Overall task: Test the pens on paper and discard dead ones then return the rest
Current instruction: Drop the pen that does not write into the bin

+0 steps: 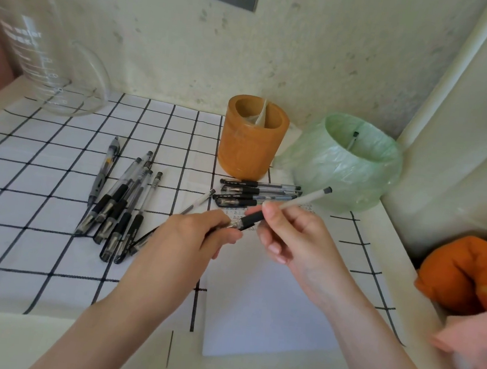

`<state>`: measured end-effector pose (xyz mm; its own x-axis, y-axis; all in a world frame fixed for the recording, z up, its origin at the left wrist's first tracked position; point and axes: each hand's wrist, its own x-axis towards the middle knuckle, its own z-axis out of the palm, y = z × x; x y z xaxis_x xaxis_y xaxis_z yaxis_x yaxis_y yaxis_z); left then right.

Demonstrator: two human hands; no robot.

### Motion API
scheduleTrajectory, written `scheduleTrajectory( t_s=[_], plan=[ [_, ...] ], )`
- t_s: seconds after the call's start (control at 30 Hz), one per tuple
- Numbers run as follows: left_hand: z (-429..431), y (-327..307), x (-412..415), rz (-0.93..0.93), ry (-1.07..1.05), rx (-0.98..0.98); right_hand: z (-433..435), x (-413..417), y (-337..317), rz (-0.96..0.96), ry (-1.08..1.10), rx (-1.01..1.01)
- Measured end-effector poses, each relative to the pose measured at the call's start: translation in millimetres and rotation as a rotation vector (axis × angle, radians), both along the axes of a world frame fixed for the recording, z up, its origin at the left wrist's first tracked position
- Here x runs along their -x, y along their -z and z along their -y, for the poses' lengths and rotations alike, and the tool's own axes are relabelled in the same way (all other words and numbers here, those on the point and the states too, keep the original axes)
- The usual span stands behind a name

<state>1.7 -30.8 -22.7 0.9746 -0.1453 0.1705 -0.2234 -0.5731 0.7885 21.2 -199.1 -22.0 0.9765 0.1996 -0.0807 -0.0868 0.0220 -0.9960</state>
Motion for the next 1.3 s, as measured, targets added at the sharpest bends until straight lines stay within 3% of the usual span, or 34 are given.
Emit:
scheduleTrajectory(
  t_s=[0.23,0.63,0.73,0.87,1.0,1.1,1.2,1.3],
  plan=[
    [18,7,5,-0.087,0.008,0.094,-7,2,-4,0.030,0.045,0.041],
    [19,-3,-6,-0.079,-0.011,0.032,14,-16,-26,0.105,0.395,0.031],
    [17,1,-7,-0.067,-0.019,-0.044,36,-40,-53,0.248,0.504,0.169],
    [12,3,-6,-0.097,-0.028,-0.088,64,-84,-91,0.420,0.690,0.502],
    [5,4,-8,-0.116,-0.057,-0.112,80,-117,-95,0.359,0.703,0.975],
    [0,3,-10,-0.126,-0.087,-0.120,84,-133,-83,0.234,0.611,1.199],
    [-3,2,-10,-0.102,-0.113,-0.159,88,-138,-68,0.181,0.548,1.279],
    [-4,4,-10,-0.068,-0.148,-0.203,85,-128,-63,0.264,0.587,1.241]
  ],
)
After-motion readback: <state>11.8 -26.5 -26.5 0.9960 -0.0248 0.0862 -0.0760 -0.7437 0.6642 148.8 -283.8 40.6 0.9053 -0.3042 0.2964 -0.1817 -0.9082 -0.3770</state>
